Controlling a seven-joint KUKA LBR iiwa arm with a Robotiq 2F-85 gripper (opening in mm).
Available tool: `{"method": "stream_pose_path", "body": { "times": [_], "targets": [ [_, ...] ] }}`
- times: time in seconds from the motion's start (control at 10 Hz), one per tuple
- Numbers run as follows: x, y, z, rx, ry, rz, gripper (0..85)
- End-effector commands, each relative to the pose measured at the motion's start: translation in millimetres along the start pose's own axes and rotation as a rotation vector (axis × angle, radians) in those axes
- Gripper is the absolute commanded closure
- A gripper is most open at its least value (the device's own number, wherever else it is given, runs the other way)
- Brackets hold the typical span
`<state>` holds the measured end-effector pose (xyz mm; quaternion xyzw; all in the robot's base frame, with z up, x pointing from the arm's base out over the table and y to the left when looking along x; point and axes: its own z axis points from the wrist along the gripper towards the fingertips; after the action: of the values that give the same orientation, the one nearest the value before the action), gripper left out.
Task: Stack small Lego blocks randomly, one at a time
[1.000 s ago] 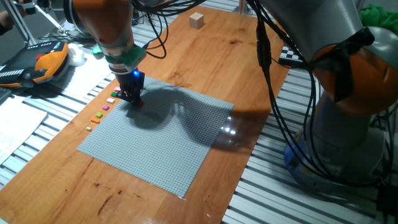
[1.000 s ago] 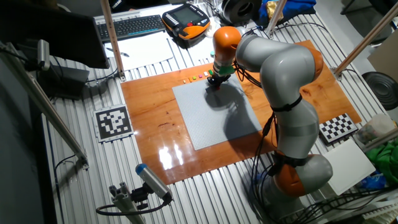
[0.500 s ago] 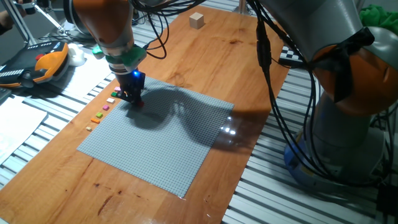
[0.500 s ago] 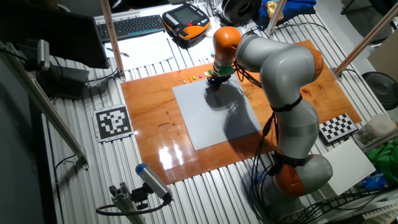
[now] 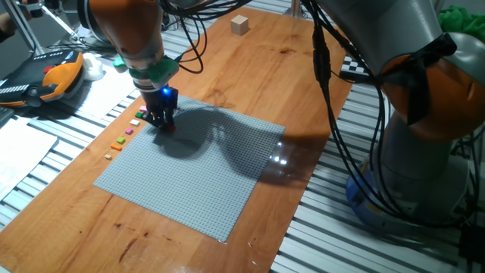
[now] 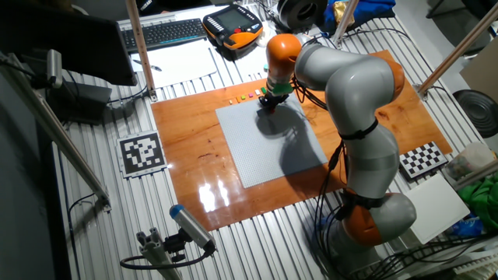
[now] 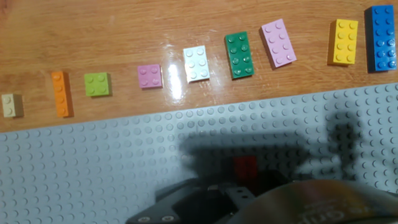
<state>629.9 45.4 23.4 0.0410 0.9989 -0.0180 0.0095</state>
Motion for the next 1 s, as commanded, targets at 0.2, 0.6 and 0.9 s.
{"method": "stream_pose_path", "body": {
  "times": [0.2,0.6,0.9],
  "targets": [
    [-1.6,-0.2,-3.4,-0.002,-0.003,0.003,51.0],
    [1.8,2.7,-14.7,0.003,0.0,0.017,51.0],
    [2.1,5.1,-16.4,-0.013,0.01,-0.009,85.0]
  ]
}}
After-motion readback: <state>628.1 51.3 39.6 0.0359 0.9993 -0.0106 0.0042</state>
